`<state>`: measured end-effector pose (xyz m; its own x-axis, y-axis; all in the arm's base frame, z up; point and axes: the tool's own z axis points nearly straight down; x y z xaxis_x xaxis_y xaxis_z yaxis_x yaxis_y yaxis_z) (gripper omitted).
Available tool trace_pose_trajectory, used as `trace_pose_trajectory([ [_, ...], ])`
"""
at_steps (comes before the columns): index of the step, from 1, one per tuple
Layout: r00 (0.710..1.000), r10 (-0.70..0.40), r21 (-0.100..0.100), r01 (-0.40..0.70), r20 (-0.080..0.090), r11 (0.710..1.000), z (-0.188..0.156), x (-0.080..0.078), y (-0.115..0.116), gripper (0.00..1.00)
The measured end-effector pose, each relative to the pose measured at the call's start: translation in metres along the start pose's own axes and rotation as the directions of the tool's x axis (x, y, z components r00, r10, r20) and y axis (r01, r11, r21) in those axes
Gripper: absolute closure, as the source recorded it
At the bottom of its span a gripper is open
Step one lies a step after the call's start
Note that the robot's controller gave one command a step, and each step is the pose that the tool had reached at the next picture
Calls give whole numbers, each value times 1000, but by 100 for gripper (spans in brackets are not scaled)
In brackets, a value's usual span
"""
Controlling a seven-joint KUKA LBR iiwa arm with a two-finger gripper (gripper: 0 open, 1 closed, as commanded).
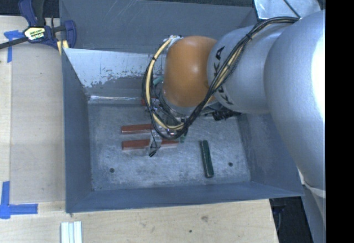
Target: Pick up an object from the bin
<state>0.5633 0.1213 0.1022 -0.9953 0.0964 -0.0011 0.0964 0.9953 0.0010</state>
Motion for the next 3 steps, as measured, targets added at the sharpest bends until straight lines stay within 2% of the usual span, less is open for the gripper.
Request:
trace_pose_trajectory([
  [1, 985, 173, 3, -173, -4, 985, 2, 3, -6, 0],
  [2, 991, 136, 3, -136, -3, 991, 34, 11, 8, 0],
  [3, 991, 137, 2, -137, -2, 991, 33, 11, 8, 0],
])
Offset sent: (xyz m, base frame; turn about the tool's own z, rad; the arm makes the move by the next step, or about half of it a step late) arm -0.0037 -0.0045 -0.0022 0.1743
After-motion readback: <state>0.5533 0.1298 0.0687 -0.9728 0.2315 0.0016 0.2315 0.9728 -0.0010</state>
